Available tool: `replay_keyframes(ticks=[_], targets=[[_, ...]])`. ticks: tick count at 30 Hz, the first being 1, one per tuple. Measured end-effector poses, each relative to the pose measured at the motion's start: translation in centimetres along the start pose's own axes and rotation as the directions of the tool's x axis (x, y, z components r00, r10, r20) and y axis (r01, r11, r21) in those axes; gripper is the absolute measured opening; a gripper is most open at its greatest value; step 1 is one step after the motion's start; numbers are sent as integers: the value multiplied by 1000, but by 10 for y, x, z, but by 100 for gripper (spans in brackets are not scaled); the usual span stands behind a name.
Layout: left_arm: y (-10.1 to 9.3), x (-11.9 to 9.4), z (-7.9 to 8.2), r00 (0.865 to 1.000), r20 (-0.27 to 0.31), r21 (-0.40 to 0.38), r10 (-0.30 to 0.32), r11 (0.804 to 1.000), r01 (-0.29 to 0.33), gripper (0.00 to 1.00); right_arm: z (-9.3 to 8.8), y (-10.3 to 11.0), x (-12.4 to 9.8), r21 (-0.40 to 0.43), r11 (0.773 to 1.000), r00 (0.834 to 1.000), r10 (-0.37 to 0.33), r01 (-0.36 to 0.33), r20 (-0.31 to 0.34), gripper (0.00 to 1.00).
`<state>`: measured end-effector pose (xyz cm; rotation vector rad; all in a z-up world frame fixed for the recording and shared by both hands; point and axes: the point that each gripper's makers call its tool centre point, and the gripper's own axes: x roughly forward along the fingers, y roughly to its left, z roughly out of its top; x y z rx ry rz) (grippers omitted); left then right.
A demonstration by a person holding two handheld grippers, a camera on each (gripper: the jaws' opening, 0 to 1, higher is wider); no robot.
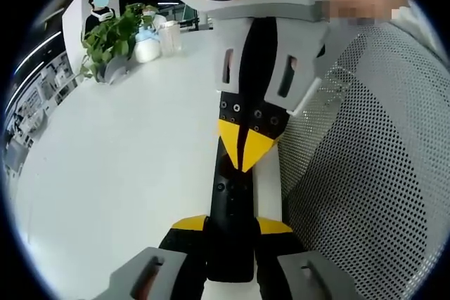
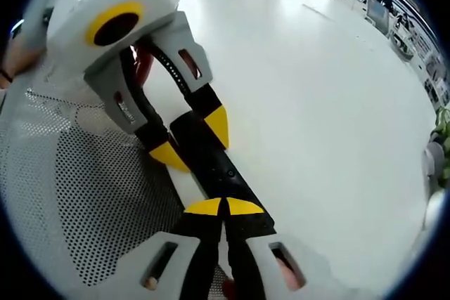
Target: Press the specified remote control buttons in sequence, fully releasing each button before pressing the next.
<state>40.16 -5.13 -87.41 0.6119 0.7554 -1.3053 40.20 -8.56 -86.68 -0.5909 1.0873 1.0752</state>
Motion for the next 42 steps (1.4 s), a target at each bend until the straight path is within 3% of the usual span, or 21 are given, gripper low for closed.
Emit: replay_keyframes(ticks=[42], targets=[[0, 1, 0, 1000, -5, 0, -1, 1000, 1, 25, -8, 1, -1, 15, 1000, 999, 23, -22, -44, 0]])
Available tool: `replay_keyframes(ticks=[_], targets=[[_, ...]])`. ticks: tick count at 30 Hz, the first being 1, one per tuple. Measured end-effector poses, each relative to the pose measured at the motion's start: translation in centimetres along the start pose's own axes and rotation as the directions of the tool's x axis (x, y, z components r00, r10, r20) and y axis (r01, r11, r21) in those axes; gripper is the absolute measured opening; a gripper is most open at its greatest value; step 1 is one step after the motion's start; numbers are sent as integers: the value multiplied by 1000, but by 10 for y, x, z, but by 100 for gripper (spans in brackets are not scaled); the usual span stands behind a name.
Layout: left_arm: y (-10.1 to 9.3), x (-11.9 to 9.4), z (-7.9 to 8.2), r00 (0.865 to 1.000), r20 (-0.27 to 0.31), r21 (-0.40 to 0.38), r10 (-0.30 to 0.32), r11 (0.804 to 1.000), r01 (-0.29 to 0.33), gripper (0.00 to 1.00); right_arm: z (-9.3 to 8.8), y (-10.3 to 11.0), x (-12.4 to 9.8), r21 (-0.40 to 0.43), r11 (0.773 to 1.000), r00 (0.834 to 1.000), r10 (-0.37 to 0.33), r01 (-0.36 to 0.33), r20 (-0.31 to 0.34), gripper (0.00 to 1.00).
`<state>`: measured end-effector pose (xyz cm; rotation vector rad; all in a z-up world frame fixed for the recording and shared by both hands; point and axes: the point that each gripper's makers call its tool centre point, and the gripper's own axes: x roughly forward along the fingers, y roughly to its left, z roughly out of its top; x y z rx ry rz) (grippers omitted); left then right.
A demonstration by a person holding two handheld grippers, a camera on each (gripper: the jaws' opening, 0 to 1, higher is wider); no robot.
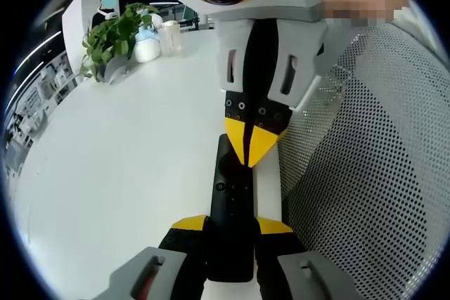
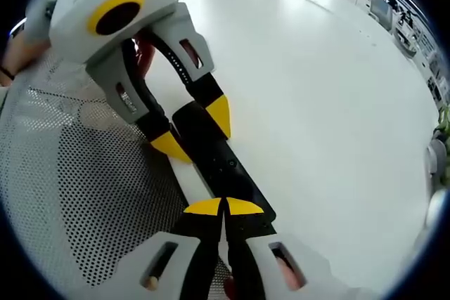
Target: Press the specified remote control buttons in sequence, fully releasing each button before pressing the next.
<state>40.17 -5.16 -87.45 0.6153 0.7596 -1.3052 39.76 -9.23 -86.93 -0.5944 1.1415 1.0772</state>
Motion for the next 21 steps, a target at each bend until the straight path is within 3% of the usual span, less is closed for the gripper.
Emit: replay_keyframes(ticks=[21], targets=[[0, 0, 0, 1000, 1, 4, 1, 1000, -1, 25, -1, 1, 0, -5, 1000, 1000, -7, 7, -23, 0]])
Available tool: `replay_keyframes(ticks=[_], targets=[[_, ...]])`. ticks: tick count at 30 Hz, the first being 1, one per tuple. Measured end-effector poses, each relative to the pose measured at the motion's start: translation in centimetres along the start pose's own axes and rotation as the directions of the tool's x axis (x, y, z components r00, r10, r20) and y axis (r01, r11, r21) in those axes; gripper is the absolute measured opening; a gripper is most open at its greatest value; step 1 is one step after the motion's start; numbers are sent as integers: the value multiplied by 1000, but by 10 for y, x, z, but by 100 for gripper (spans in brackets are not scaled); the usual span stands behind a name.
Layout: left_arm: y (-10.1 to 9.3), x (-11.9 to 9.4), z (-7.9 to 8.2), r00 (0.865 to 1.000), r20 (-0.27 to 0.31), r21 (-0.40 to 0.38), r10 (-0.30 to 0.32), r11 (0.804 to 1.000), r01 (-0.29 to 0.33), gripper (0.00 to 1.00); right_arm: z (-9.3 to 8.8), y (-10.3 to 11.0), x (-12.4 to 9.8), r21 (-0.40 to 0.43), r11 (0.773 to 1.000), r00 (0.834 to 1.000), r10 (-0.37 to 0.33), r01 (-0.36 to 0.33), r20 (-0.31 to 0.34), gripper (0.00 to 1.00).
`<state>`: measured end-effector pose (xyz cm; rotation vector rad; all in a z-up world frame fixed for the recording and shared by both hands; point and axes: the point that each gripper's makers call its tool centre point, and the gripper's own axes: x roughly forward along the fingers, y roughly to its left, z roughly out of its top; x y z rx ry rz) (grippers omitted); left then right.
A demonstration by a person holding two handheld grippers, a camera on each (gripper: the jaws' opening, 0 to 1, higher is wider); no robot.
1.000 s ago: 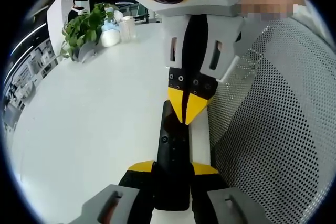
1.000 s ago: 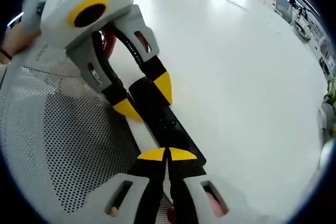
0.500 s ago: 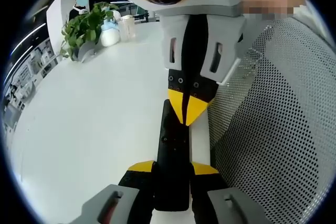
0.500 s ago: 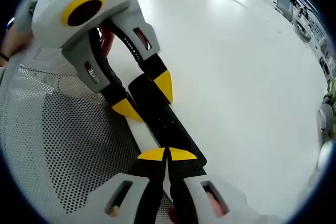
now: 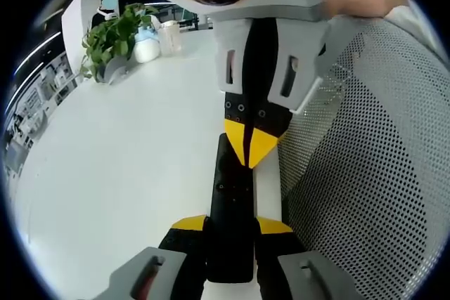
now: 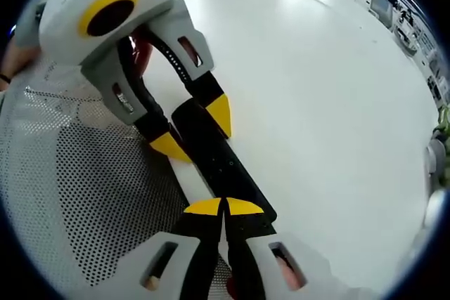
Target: Press the specified remote control buttons in sequence, fully releasing each button before pressing the next.
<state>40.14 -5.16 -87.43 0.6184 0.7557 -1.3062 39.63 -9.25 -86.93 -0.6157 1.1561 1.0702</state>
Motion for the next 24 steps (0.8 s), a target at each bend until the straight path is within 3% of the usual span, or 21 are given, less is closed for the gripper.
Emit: replay_keyframes(ticks=[24], targets=[[0, 0, 0, 1000, 1, -2, 0, 1000, 0, 25, 2, -1, 1, -5, 1000, 1000, 0, 0, 14, 0]])
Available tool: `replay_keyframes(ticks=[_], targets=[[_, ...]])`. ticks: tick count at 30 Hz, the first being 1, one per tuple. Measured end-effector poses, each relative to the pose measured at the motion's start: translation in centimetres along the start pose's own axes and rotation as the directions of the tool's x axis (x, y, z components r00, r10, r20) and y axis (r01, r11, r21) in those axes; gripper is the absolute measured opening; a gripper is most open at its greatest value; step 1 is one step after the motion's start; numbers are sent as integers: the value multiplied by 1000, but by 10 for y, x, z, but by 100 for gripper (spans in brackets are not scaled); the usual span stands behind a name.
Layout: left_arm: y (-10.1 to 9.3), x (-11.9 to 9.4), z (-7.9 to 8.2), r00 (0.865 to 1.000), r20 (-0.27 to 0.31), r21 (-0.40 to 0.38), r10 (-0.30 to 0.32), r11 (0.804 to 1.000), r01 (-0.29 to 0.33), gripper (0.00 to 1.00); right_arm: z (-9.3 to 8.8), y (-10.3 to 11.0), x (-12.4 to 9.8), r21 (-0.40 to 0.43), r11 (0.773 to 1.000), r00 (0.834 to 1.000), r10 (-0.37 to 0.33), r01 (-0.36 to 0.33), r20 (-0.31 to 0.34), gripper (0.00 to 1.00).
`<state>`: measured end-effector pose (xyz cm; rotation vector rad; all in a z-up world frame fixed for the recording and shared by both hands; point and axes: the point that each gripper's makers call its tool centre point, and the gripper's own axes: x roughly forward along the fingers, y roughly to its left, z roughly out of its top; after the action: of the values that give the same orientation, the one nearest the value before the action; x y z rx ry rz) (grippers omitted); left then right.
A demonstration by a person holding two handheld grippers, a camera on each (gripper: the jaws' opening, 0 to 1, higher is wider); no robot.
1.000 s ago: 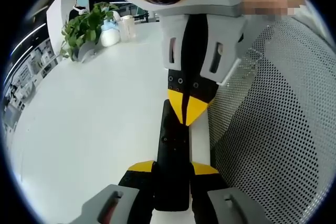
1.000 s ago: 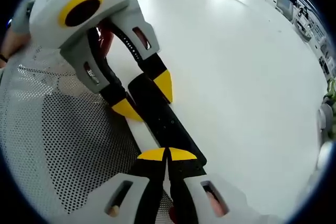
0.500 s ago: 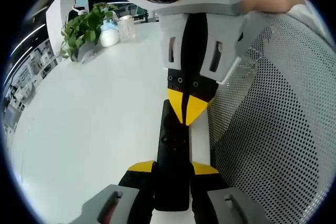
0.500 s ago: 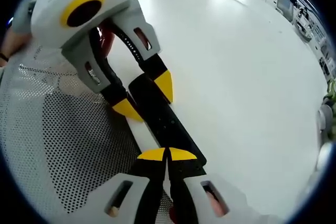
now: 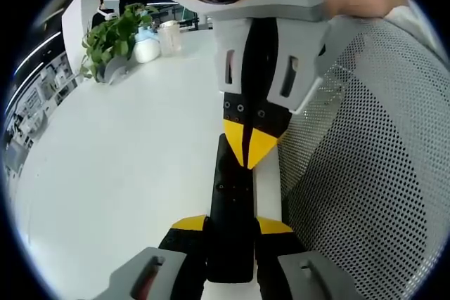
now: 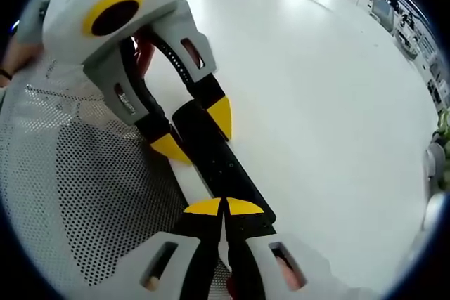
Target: Press the specified remote control buttons in sequence, fully releasing each button before pressing the next.
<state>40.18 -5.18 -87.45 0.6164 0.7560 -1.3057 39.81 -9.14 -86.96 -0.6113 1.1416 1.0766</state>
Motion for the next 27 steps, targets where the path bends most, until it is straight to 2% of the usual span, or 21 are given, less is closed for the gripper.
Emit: replay_keyframes(ticks=[4, 9, 27], targets=[[0, 0, 0, 1000, -1, 0, 0, 1000, 0, 25, 0, 0, 0, 14, 1000, 1000, 6, -6, 6, 0], [0, 0, 0, 1000, 0, -1, 1, 1000, -1, 25, 0, 1, 0, -11, 1000, 1000, -6, 6, -1, 0], [0, 0, 0, 1000, -2, 1, 1, 1000, -1, 25, 0, -1, 0, 40, 999, 1000, 5, -5, 6, 0]])
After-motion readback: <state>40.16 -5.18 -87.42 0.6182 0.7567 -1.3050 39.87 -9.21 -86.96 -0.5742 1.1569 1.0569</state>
